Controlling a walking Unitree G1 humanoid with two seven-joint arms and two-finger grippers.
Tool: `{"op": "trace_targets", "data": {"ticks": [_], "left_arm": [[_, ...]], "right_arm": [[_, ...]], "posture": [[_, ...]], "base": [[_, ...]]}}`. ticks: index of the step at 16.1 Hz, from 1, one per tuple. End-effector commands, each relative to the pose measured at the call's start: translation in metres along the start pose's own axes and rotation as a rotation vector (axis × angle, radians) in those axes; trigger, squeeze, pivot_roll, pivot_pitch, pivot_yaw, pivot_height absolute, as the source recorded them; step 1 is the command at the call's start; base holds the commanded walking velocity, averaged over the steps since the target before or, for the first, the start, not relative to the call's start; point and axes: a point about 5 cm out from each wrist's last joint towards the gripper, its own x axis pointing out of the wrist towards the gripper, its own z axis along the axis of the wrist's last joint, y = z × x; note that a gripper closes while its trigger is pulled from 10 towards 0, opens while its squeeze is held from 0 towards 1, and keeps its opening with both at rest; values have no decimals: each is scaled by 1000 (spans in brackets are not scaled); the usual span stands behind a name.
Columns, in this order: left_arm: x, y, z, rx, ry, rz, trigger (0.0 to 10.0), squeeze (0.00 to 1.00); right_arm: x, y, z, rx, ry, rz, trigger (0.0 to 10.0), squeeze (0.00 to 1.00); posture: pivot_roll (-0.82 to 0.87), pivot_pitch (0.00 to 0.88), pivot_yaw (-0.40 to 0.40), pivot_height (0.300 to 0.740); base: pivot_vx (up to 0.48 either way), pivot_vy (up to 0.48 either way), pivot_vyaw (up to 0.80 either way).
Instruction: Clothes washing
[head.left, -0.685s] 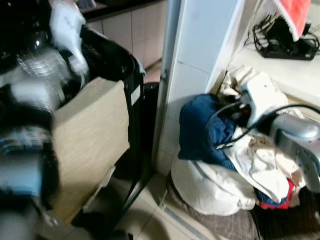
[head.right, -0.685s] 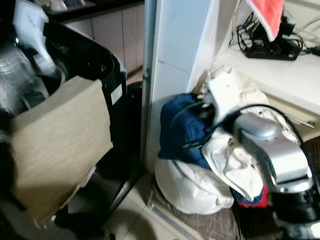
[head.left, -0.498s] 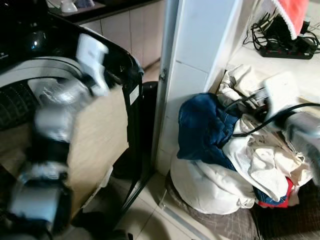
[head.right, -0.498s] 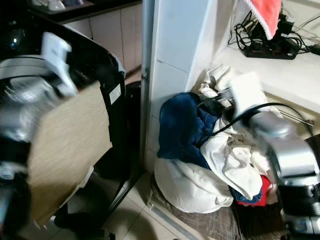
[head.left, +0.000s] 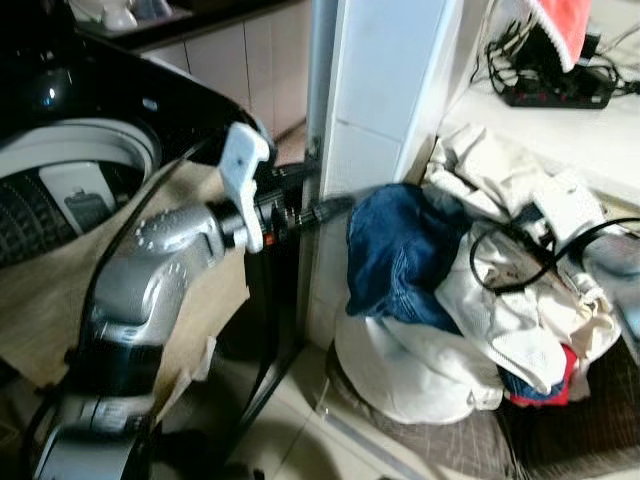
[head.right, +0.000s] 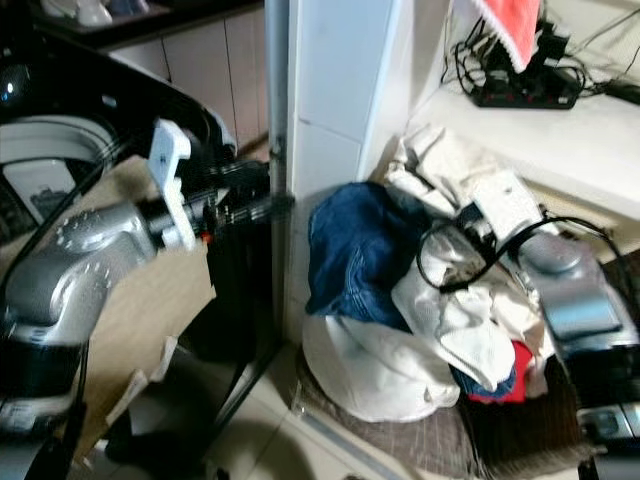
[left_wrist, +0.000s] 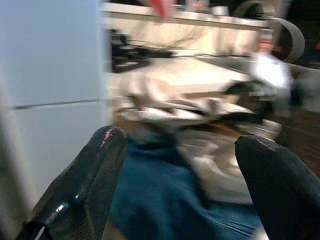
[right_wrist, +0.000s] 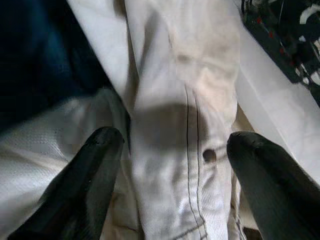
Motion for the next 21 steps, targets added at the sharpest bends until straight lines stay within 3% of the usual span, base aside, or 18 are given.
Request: {"op": "trace_targets", "data": {"ticks": [1,4,7,8,9,10,14,21], "left_arm": [[3,-20,-5,-14,25,-112,10000,0],[6,-30,-12,-26,57,-133,10000,0],[4,-33,-13,-24,92,-147,10000,0],[1,-36,-13,-26,101,-173,10000,0],[0,-37,-13,-25,104,-182,10000,0],[-1,-39,-13,-29,102,-197,10000,0],[-1,-47,-11,-17,77,-241,10000,0],[-1,-42,-13,-7,91,-199,10000,0]], "right_arm": [[5,-6,-11,-62,55,-15,10000,0],[13,-2,-27,-82,99,13,10000,0],[15,-10,-40,-204,158,-46,10000,0],[14,-15,-46,-232,189,-81,7098,0],[15,-16,-47,-228,195,-91,7098,0],[15,-18,-50,-204,200,-102,0,0],[17,-18,-47,-191,166,-92,0,0],[18,-18,-41,-191,132,-83,0,0]], "posture": [[-76,19,-28,740],[-75,18,-26,740],[-70,13,-33,740],[-69,10,-33,740],[-69,10,-33,740],[-69,10,-33,740],[-75,16,-31,740],[-73,18,-37,740]], "base": [[0,0,0],[0,0,0],[0,0,0],[0,0,0],[0,0,0],[0,0,0],[0,0,0],[0,0,0]]}}
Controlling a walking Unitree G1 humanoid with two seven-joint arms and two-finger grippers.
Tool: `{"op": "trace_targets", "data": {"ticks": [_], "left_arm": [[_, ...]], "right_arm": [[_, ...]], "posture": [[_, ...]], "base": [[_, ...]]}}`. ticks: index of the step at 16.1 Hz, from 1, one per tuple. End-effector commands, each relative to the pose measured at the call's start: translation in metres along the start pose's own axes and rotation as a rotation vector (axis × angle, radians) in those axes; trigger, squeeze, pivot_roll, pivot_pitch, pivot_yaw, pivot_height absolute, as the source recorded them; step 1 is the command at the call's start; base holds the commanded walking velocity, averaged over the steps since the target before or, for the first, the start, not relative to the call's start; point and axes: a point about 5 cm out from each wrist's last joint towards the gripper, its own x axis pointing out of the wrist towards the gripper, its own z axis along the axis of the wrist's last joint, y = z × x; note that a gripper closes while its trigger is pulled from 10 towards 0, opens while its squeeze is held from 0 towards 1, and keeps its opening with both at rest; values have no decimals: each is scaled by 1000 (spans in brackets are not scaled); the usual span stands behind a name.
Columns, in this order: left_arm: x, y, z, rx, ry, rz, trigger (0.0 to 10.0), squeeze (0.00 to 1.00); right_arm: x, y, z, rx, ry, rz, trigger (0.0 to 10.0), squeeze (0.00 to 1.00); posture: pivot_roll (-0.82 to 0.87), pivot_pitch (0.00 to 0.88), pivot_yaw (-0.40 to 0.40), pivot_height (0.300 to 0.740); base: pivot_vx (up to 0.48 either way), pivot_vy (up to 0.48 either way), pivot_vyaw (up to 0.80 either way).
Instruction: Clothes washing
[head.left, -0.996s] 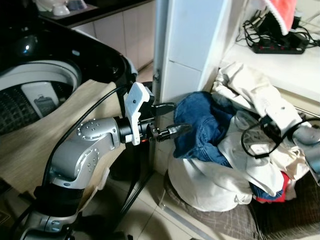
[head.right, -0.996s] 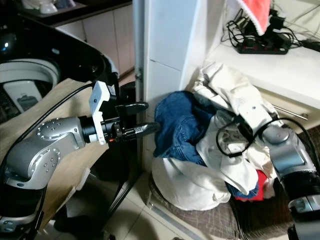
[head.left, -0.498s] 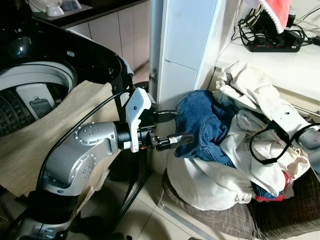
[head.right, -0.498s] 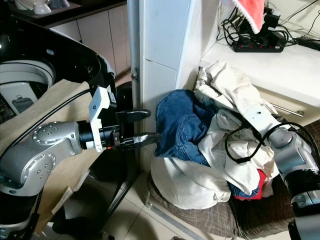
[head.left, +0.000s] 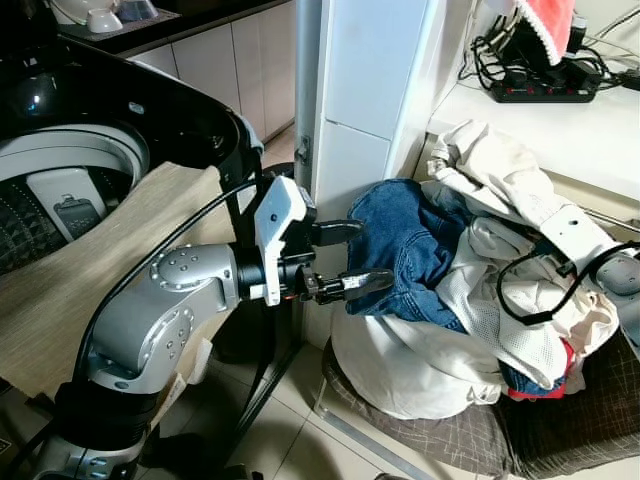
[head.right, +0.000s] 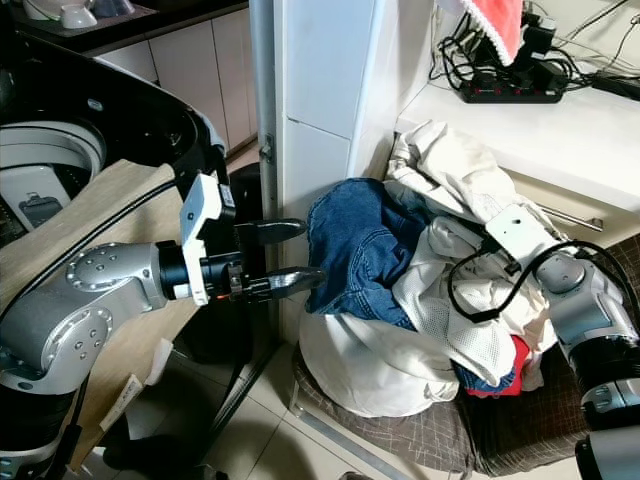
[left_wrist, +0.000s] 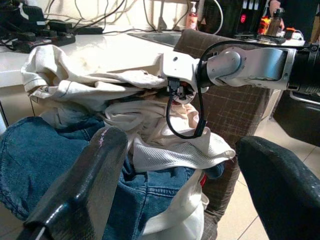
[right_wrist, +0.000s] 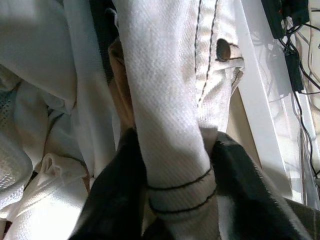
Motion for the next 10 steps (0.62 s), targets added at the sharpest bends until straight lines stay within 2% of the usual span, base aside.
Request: {"op": "trace_targets", "data": {"ticks": [1,6,8,10], "left_arm": [[0,1,-1,8,11,8,10000,0],[-1,2,0,27,9,23,10000,0],[0,4,3,36,-4,39,10000,0],[1,14,16,75,-89,128,10000,0]], "right_arm": [[-1,-8,6,18,-24,-19,0,0],[-16,-32,25,14,-108,-81,0,0],[-20,-36,29,23,-132,-79,0,0],[-33,-48,38,67,-213,-87,0,0]], "posture": [[-73,18,-37,740],[-77,15,-39,740],[-79,14,-41,740],[-79,14,-44,740]], "base": [[0,0,0],[0,0,0],[0,0,0],[0,0,0]]}}
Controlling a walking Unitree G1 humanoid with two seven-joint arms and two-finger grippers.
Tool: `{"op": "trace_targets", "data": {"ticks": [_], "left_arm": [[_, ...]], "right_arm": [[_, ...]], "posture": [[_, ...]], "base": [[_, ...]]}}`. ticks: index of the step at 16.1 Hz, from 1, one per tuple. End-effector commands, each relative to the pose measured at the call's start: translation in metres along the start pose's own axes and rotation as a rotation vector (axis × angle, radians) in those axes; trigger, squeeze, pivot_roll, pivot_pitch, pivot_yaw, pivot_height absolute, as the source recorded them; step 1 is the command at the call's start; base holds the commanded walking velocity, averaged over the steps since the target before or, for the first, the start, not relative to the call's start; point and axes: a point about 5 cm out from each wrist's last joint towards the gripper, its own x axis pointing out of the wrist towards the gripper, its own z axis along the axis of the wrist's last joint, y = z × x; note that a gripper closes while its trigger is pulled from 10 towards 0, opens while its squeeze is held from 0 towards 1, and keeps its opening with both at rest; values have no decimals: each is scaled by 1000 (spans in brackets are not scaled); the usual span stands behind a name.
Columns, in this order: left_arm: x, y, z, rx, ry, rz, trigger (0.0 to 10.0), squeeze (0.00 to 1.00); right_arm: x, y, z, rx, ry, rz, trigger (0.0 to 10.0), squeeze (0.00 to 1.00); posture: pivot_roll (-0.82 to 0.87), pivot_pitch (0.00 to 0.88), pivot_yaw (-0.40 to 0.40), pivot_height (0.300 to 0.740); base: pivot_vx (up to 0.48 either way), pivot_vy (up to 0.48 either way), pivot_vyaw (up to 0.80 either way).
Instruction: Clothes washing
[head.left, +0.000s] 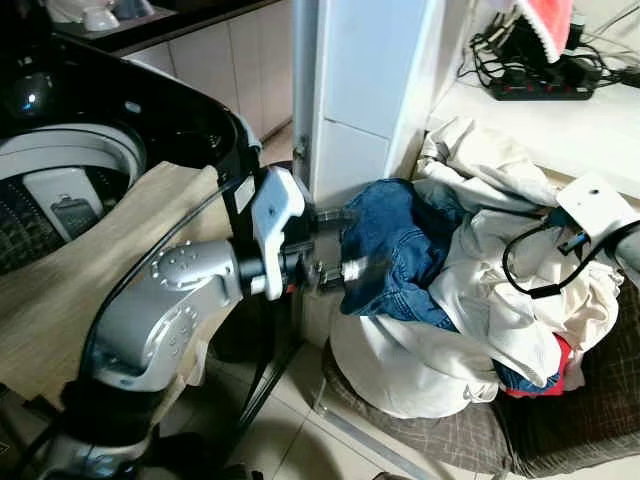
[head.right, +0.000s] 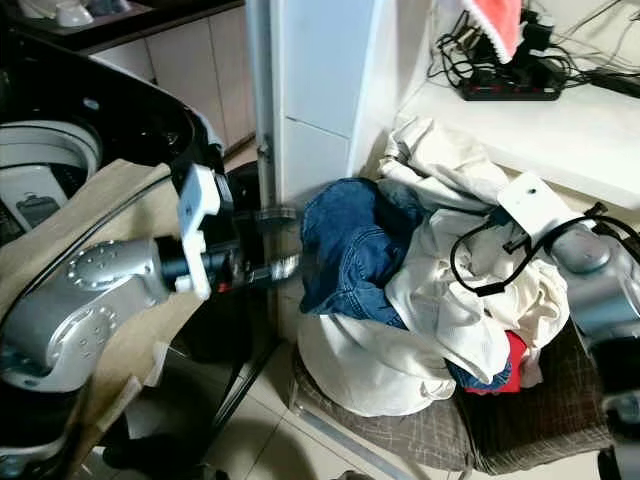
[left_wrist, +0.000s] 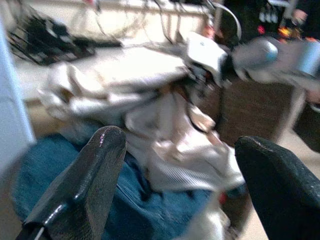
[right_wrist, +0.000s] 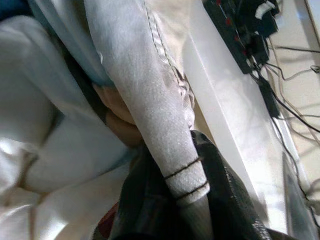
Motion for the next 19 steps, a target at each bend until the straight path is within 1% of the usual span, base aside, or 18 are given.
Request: {"op": "trace_targets", "data": {"ticks": [1,2,3,4,5,6,7,9,10,11,12,13,14,15,16,17,18,19], "left_arm": [[1,10,13,83,-42,77,10000,0],[1,15,19,162,-44,122,10000,0],[3,19,25,208,-67,150,10000,0],[4,21,33,230,-114,175,10000,0],[5,21,36,237,-132,183,10000,0],[6,23,46,253,-195,202,10000,0],[6,23,60,271,-267,208,10000,0],[7,19,76,286,-354,183,10000,0],[8,16,85,309,-392,160,10000,0],[12,8,93,322,-418,102,10000,0],[17,3,97,335,-423,59,10000,0],[18,1,97,341,-423,51,10000,0],[33,-8,93,331,-426,-3,10000,0],[40,-14,87,329,-409,-42,10000,0],[45,-18,82,336,-390,-66,10000,0],[50,-21,75,353,-348,-93,10000,0],[59,-25,62,346,-281,-109,10000,0],[63,-24,54,384,-244,-89,10000,0]], "right_arm": [[-14,-29,25,44,-126,-59,0,0],[-22,-39,40,64,-206,-65,0,0],[-29,-48,51,78,-264,-73,0,0],[-37,-57,64,110,-336,-72,0,0],[-40,-60,69,128,-367,-66,0,0],[-49,-65,85,209,-472,-15,0,0],[-62,-66,105,295,-626,78,0,0],[-78,-58,121,353,-780,240,0,0],[-81,-52,123,358,-818,304,0,0],[-82,-46,122,424,-853,381,0,0],[-83,-41,122,498,-884,448,0,0],[-84,-41,122,517,-896,465,0,0],[-85,-35,120,625,-951,547,0,0],[-86,-32,119,681,-981,585,0,0],[-87,-31,118,711,-995,606,0,0],[-88,-30,117,741,-1003,618,0,0],[-88,-28,117,793,-1011,633,0,0],[-89,-23,119,781,-995,652,0,0]], "posture": [[-80,12,-45,740],[-80,13,-45,740],[-83,13,-45,740],[-86,12,-43,740],[-86,12,-43,740],[-88,11,-43,740],[-90,10,-43,740],[-91,9,-48,740],[-89,9,-52,740],[-87,7,-58,740],[-84,9,-63,740],[-84,9,-63,740],[-84,7,-63,740],[-86,5,-61,740],[-86,5,-62,740],[-87,3,-62,740],[-89,1,-61,740],[-95,1,-56,740]], "base": [[0,0,0],[0,0,0],[0,0,0],[0,0,0],[0,0,0],[0,0,0],[0,0,0],[0,0,0],[0,0,0],[0,0,0],[0,0,0],[0,0,0],[0,0,0],[0,0,0],[0,0,0],[0,0,0],[0,0,0],[0,0,0]]}}
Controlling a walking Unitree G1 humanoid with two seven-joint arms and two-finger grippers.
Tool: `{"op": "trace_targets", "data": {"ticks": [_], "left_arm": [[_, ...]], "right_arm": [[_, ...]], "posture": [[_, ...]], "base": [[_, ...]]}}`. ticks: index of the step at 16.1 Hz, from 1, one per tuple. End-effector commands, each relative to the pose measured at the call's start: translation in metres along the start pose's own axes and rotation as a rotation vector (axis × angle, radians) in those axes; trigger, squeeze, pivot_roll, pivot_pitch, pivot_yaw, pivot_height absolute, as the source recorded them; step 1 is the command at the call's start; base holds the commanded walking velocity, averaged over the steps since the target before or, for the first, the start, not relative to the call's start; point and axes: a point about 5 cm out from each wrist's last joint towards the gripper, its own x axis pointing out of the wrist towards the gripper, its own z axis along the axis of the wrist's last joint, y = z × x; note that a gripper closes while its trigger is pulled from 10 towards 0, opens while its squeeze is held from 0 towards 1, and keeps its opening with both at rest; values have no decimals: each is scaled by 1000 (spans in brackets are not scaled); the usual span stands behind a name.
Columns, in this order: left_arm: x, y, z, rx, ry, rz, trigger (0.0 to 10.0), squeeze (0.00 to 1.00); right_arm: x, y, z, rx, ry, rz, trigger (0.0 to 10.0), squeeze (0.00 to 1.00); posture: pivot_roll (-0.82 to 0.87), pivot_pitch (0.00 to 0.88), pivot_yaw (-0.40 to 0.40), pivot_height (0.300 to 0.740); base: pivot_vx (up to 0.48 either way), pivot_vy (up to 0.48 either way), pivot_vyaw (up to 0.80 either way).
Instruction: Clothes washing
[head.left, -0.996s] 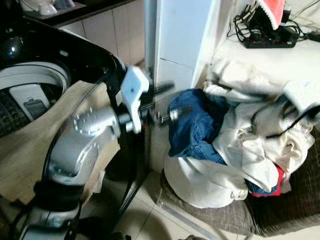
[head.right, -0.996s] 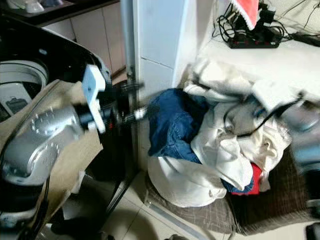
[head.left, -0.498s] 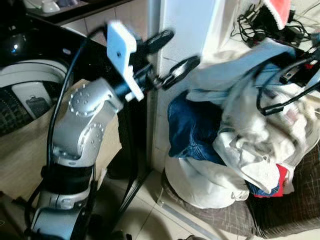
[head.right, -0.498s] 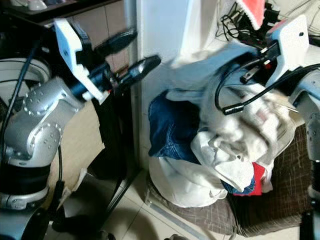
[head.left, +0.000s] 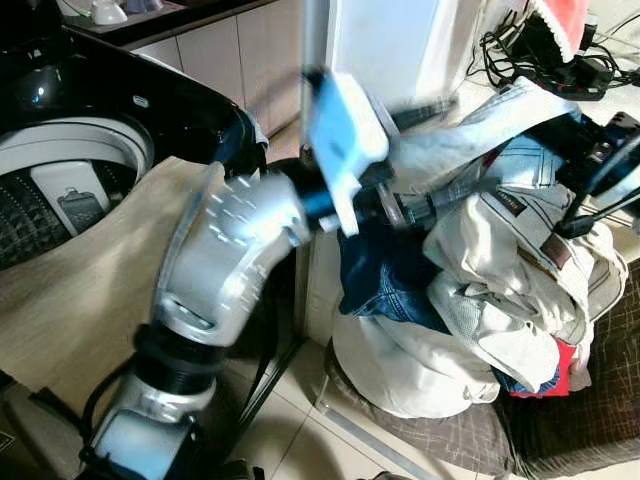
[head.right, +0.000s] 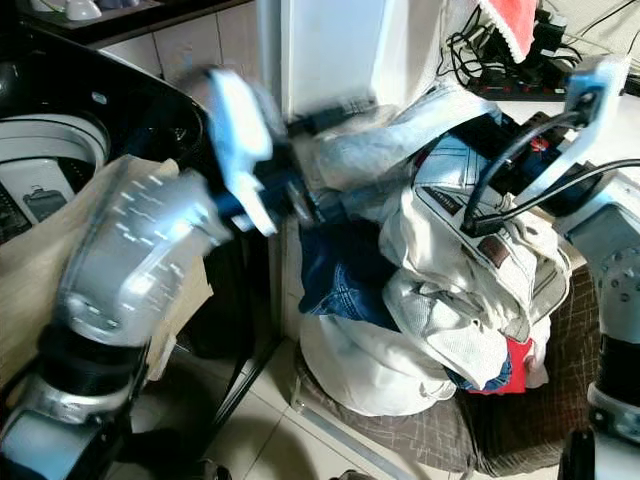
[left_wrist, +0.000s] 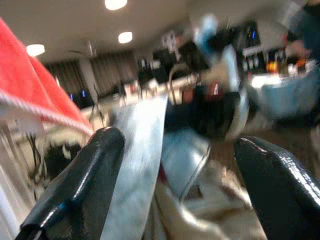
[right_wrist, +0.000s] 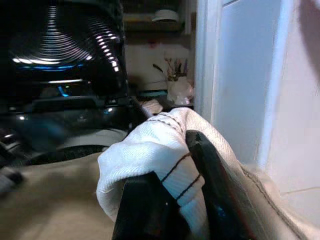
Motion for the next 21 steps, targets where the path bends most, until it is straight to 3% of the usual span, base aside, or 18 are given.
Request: {"op": "trace_targets", "data": {"ticks": [1,2,3,5,8,9,10,11,13,16,18,19,20,21], "left_arm": [[2,0,-7,27,35,23,10000,0],[-1,4,-16,39,75,78,10000,0],[-7,9,-22,48,106,124,10000,0],[-20,16,-26,39,131,177,10000,0],[-36,16,-26,7,135,162,10000,0],[-40,14,-28,-6,148,153,10000,0],[-42,12,-30,-8,160,148,10000,0],[-42,13,-31,-6,163,153,10000,0],[-44,14,-33,-11,175,163,10000,0],[-44,10,-34,-22,187,134,10000,0],[-44,2,-39,-21,221,64,10000,0],[-44,1,-41,-9,236,57,10000,0],[-44,2,-41,-1,239,77,10000,0],[-44,5,-41,0,233,98,10000,0]], "right_arm": [[2,10,7,-48,-3,38,0,0],[2,6,-9,-113,128,-33,3804,0],[1,3,-21,-170,235,-87,10000,1000],[0,10,-32,-189,320,-55,10000,1000],[1,18,-26,-183,320,-6,10000,1000],[-1,33,-20,-145,325,123,10000,1000],[-10,45,-25,-160,428,247,10000,1000],[-13,48,-28,-166,465,273,10000,1000],[-24,42,-37,-203,593,239,10000,1000],[-33,26,-40,-270,670,128,10000,1000],[-39,21,-35,-313,673,119,10000,1000],[-40,20,-35,-362,707,109,10000,1000],[-42,12,-39,-475,780,60,10000,1000],[-42,9,-41,-500,791,41,10000,1000]], "posture": [[-98,1,-53,740],[-101,0,-51,740],[-107,0,-46,740],[-102,1,-50,740],[-95,3,-55,740],[-96,4,-56,740],[-95,7,-58,740],[-95,7,-58,740],[-97,11,-55,740],[-96,13,-51,740],[-94,15,-49,740],[-96,15,-47,740],[-97,16,-47,740],[-96,16,-47,740]], "base": [[0,0,0],[0,0,0],[0,0,0],[0,0,0],[0,0,0],[0,0,0],[0,0,0],[0,0,0],[0,0,0],[0,0,0],[0,0,0],[0,0,0],[0,0,0],[0,0,0]]}}
